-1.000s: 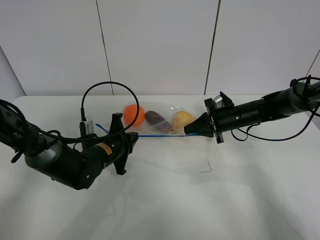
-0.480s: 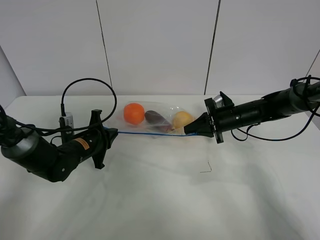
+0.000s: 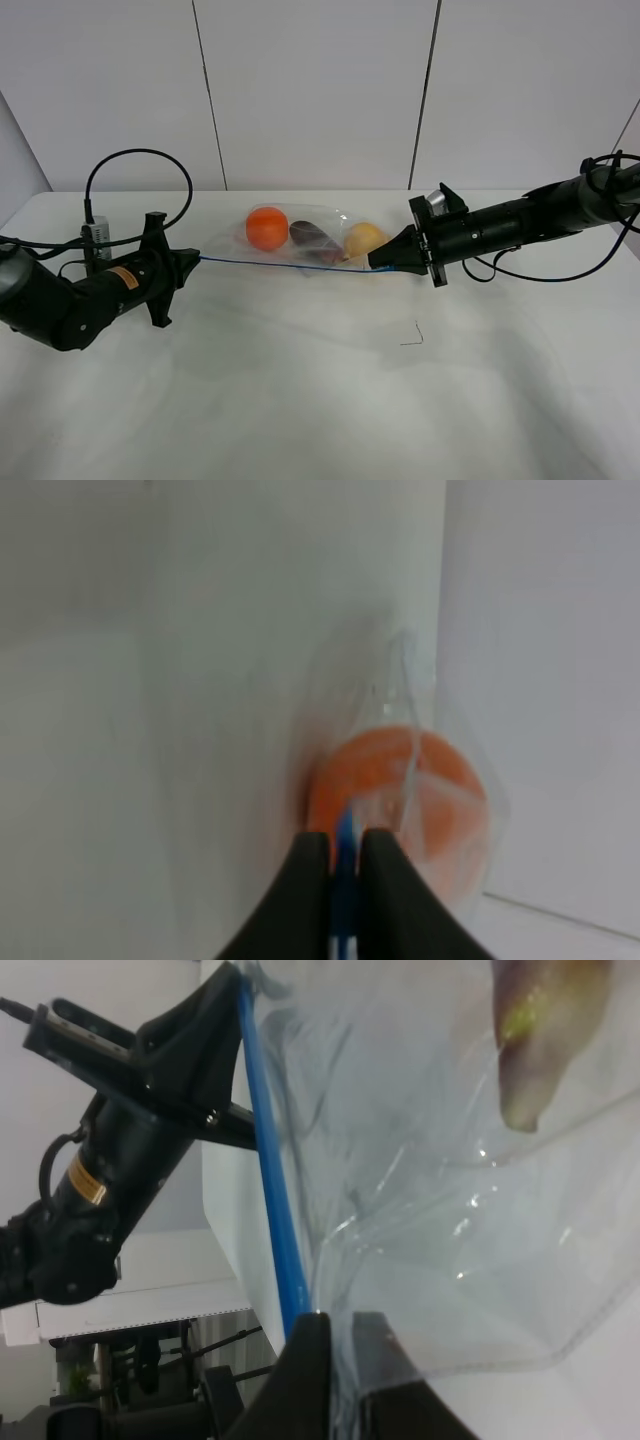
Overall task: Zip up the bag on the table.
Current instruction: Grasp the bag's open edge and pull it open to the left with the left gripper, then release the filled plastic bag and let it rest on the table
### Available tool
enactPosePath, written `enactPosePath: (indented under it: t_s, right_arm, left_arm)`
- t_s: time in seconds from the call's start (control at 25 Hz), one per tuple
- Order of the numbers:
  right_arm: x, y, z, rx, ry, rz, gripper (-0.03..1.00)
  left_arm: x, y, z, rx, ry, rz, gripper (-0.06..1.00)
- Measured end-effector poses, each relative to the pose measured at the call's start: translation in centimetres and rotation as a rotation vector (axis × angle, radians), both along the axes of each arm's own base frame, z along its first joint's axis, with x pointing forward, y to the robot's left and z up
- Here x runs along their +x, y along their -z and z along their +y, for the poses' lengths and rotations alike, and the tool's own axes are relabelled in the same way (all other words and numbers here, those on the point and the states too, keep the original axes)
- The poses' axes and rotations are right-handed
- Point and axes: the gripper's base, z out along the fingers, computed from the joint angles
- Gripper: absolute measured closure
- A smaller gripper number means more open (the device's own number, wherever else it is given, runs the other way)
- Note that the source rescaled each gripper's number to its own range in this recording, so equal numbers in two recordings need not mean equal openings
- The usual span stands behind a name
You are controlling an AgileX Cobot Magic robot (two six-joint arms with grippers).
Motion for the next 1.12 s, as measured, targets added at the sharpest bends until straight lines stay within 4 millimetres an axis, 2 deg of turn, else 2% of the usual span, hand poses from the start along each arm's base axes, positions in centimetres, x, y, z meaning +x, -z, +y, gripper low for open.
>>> enactPosePath:
  t_s: [0.2,0.28,0.32,0.36,0.44,0.52,0.6,0.76,1.12]
  right_arm:
    - [0.0,0.0,0.0,0.005,0.005,0.000,0.96]
    - [0.0,-0.1,0.0,0.005,0.005,0.000,0.96]
    - [0.1,-0.1,0.0,0.006,0.006,0.000,0.96]
    - [0.0,0.0,0.0,0.002,0.001,0.000,0.96]
    - [-0.1,0.0,-0.1,-0.005,-0.009,0.000,0.96]
    - [-0.1,0.0,-0.1,-0.007,-0.011,0.000,0.96]
    - [-0.1,0.0,-0.1,-0.006,-0.011,0.000,0.96]
    - [-0.1,0.0,-0.1,-0.005,-0.011,0.003,0.96]
    - [-0.1,0.0,-0.1,-0.006,-0.011,0.004,0.96]
  left_arm:
    - [-0.1,0.0,0.4,0.014,0.036,-0.005,0.94]
    - [-0.1,0.0,0.4,0.014,0.037,-0.006,0.89]
    - [0.0,0.0,0.6,0.014,0.022,-0.003,0.82]
    - [0.1,0.1,0.9,0.011,-0.002,0.001,0.71]
    - [0.2,0.1,1.3,0.006,-0.030,0.002,0.38]
    - [0.2,0.1,1.4,0.006,-0.032,0.002,0.12]
    - [0.2,0.1,1.4,0.006,-0.032,0.002,0.00]
    - [0.4,-0.2,2.5,-0.009,-0.065,-0.024,-0.05]
    - [0.6,-0.5,6.4,-0.083,-0.131,-0.036,-0.06]
